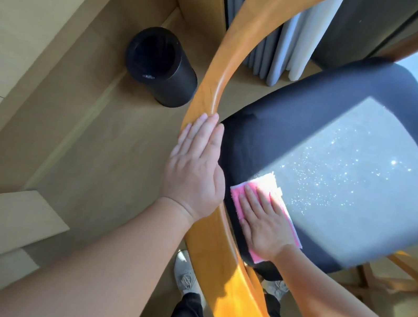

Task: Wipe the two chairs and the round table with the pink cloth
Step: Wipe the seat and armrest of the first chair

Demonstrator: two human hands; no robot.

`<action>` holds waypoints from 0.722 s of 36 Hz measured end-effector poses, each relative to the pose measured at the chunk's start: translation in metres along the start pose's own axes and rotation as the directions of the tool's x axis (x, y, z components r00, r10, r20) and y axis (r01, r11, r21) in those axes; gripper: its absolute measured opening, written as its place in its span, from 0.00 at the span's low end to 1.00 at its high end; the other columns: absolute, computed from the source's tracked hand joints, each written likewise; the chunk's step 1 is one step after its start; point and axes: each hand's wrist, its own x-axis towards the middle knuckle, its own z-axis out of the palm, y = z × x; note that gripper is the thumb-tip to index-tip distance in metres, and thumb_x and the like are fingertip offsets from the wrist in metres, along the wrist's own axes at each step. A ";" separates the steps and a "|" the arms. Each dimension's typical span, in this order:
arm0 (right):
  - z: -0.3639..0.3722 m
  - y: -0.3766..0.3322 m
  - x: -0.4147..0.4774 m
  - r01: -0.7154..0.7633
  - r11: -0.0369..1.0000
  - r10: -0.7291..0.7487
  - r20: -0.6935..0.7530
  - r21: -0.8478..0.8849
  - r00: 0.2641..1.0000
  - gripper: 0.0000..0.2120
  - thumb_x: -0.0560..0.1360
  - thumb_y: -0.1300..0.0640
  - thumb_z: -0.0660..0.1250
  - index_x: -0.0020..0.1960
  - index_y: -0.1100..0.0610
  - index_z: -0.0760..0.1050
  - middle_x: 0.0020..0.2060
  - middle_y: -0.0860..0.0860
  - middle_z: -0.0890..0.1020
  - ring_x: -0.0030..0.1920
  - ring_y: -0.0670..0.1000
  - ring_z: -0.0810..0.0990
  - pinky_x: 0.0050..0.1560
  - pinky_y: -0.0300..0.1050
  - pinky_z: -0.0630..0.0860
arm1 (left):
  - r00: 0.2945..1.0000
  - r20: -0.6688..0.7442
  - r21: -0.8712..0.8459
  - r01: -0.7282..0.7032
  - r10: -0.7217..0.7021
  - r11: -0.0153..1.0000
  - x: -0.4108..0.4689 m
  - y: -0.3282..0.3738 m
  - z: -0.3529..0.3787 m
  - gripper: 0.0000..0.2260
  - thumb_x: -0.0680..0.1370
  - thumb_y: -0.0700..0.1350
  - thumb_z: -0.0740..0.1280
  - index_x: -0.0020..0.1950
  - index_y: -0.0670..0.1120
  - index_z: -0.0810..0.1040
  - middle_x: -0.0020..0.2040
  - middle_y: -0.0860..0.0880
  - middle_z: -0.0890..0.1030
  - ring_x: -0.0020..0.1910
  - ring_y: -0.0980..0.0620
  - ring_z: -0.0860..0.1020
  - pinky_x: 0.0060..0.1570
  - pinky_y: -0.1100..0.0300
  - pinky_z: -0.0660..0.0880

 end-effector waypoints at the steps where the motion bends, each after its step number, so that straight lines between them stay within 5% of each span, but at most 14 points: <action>1: -0.004 0.000 0.009 0.003 1.000 -0.003 -0.007 0.012 1.000 0.27 0.83 0.45 0.44 0.80 0.54 0.51 0.78 0.52 0.54 0.78 0.57 0.53 0.76 0.52 0.41 | 1.000 0.004 -0.009 -0.016 0.016 1.000 0.000 0.000 0.000 0.24 0.76 0.43 0.50 0.71 0.40 0.67 0.73 0.43 0.67 0.74 0.46 0.59 0.74 0.51 0.53; 5: -0.025 0.003 0.053 0.042 0.995 -0.039 -0.031 0.088 0.999 0.28 0.83 0.47 0.43 0.80 0.59 0.49 0.79 0.58 0.51 0.78 0.59 0.41 0.74 0.49 0.30 | 0.997 0.028 0.000 -0.077 0.076 0.997 0.001 -0.002 -0.001 0.20 0.75 0.42 0.52 0.62 0.43 0.76 0.70 0.44 0.70 0.74 0.44 0.60 0.74 0.49 0.51; 10: -0.045 0.009 0.108 0.011 0.991 0.009 -0.153 0.133 0.988 0.26 0.81 0.47 0.50 0.76 0.58 0.64 0.75 0.57 0.66 0.76 0.62 0.59 0.75 0.63 0.51 | 0.975 0.046 0.000 -0.216 0.215 0.976 0.002 -0.004 0.000 0.16 0.74 0.42 0.54 0.51 0.43 0.80 0.66 0.44 0.75 0.72 0.43 0.64 0.74 0.47 0.53; 15: -0.065 0.011 0.137 -0.085 0.996 0.086 -0.108 0.017 0.990 0.29 0.82 0.44 0.40 0.80 0.54 0.50 0.79 0.53 0.54 0.79 0.58 0.48 0.77 0.57 0.38 | 0.964 0.042 0.021 -0.264 0.263 0.964 0.003 -0.007 0.001 0.12 0.72 0.41 0.56 0.34 0.44 0.78 0.38 0.48 0.80 0.57 0.44 0.76 0.72 0.47 0.57; 22: -0.039 -0.002 0.114 -0.023 0.992 0.052 -0.237 0.123 0.970 0.27 0.81 0.48 0.50 0.74 0.59 0.67 0.73 0.59 0.68 0.74 0.64 0.62 0.74 0.63 0.51 | 0.959 0.057 0.033 -0.279 0.277 0.960 0.003 -0.006 0.001 0.13 0.72 0.41 0.56 0.29 0.45 0.75 0.32 0.50 0.77 0.54 0.45 0.76 0.72 0.46 0.57; 26: -0.020 -0.007 0.075 0.068 0.996 -0.061 -0.115 0.062 0.992 0.29 0.82 0.47 0.45 0.79 0.60 0.52 0.78 0.61 0.53 0.78 0.63 0.44 0.76 0.60 0.36 | 0.956 0.091 0.042 -0.284 0.279 0.958 0.003 -0.005 -0.001 0.15 0.73 0.42 0.55 0.29 0.45 0.76 0.32 0.50 0.78 0.53 0.46 0.76 0.72 0.46 0.57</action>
